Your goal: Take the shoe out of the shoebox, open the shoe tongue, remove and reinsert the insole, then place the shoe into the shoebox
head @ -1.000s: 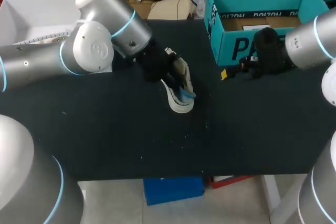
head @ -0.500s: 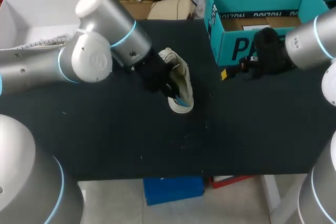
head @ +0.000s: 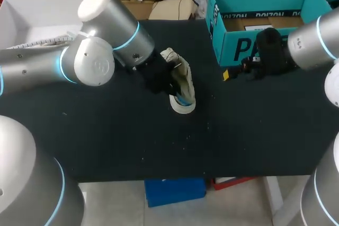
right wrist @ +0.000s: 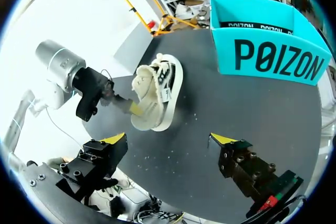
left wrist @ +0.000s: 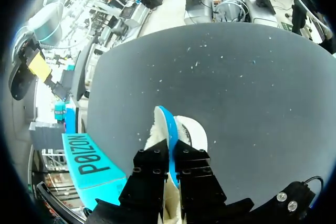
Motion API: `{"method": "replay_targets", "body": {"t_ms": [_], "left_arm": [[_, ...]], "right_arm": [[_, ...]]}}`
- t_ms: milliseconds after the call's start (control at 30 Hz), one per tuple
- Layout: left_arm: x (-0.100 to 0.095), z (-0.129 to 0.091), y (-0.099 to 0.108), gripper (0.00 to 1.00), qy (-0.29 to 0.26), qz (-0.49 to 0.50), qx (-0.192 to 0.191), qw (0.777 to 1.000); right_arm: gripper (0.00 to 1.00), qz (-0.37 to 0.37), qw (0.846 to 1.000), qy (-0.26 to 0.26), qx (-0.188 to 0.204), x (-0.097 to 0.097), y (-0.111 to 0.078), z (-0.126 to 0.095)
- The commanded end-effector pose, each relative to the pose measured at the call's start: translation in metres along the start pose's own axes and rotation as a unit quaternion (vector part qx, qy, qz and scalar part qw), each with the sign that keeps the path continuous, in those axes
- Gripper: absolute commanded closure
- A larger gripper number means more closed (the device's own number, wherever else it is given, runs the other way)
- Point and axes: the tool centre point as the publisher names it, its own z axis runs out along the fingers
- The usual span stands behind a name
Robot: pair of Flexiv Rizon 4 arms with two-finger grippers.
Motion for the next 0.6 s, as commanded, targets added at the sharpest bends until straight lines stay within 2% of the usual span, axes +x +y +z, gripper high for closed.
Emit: {"method": "replay_targets", "body": {"t_ms": [33,333,600], "left_arm": [[0.002,0.001,0.006,1.0,0.002,-0.001,-0.014,1.0],[0.008,-0.003,0.019,1.0,0.012,-0.007,-0.053,0.999],[0.002,-0.001,0.027,1.0,0.006,-0.006,-0.073,0.997]], "right_arm": [[0.0,0.0,1.0,-0.001,0.001,0.001,0.001,0.001],[0.0,0.0,1.0,-0.001,0.001,0.001,0.001,0.001],[0.0,0.0,1.0,-0.001,0.001,0.001,0.001,0.001]]}}
